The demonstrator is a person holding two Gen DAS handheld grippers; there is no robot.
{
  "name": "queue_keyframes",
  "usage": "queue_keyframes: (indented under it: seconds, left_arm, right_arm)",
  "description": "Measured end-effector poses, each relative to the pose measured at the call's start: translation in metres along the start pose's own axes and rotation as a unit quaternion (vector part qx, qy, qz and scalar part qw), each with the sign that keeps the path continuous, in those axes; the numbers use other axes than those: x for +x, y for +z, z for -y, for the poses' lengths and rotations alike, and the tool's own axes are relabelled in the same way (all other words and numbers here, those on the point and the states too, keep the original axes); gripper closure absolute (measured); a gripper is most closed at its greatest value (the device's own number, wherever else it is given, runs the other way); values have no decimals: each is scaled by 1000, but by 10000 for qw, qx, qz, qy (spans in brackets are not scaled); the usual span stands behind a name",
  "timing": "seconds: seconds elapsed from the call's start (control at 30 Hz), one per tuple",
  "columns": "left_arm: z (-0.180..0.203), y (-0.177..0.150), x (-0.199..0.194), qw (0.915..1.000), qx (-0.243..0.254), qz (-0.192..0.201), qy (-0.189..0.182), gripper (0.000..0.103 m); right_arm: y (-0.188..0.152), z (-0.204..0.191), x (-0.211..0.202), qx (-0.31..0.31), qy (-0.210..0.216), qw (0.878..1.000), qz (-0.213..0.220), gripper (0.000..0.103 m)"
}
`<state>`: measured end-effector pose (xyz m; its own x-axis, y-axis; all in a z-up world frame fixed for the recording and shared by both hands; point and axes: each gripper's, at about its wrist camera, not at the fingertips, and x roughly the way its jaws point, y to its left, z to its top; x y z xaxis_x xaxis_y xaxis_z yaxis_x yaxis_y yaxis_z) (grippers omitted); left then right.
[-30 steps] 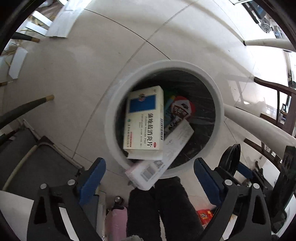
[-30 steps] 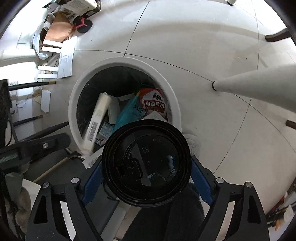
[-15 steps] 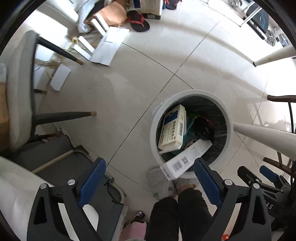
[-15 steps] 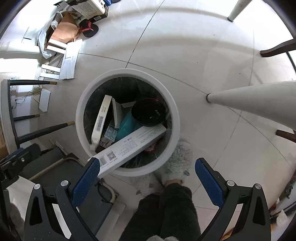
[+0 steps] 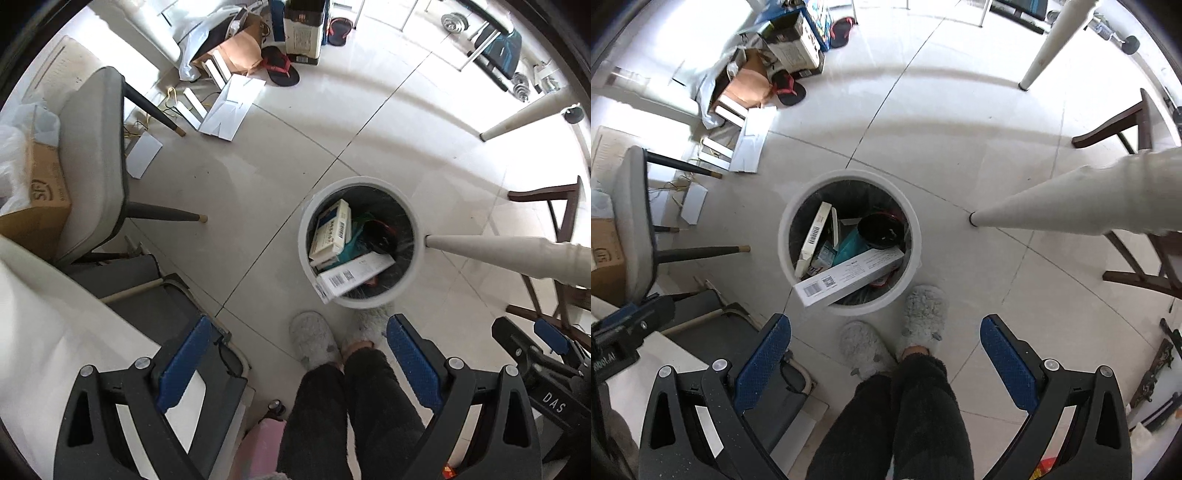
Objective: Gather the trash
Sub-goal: 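Raise both grippers from the bin back toward the table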
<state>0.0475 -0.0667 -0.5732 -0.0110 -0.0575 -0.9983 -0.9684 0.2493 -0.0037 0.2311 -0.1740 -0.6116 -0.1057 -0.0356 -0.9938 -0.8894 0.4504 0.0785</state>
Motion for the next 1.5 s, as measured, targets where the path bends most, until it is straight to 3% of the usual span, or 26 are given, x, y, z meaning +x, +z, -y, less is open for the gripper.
queue_keyframes:
  seconds: [0.57,0.87,0.97,1.1,1.2,1.23,1.4,1.5]
  left_arm:
    - [-16,-54,-173,9984,16,554,-125,6]
    - [-19,-53,-256,9933,-4,1155,-70,6]
    - [-9,-37,-287,9888,19,1487,-77,6]
    - [17,-2,-326,9785,170,2047,197,6]
    - [47,40,-352,9687,291,2449,273,6]
    - [56,54,-358,9672,336,2507,241,1]
    - [120,140,-368,9709,533,2331,118,0]
    - [171,202,-360,9782,558,2002,13,0]
  right_arm:
    - [-49,-20,-210,-284,259,9989,277,0]
    - [-56,-22,-296,-348,714,9957,471,0]
    - [-44,-16,-326,-244,1014,9925,631,0]
    - [-14,-2,-358,20,1463,9851,903,0]
    - [19,13,-379,226,1556,9805,1181,0]
    - [34,22,-385,334,1586,9785,1278,0]
    - [117,83,-400,893,1480,9738,1478,0]
    - [181,133,-397,1215,1253,9739,1449,0]
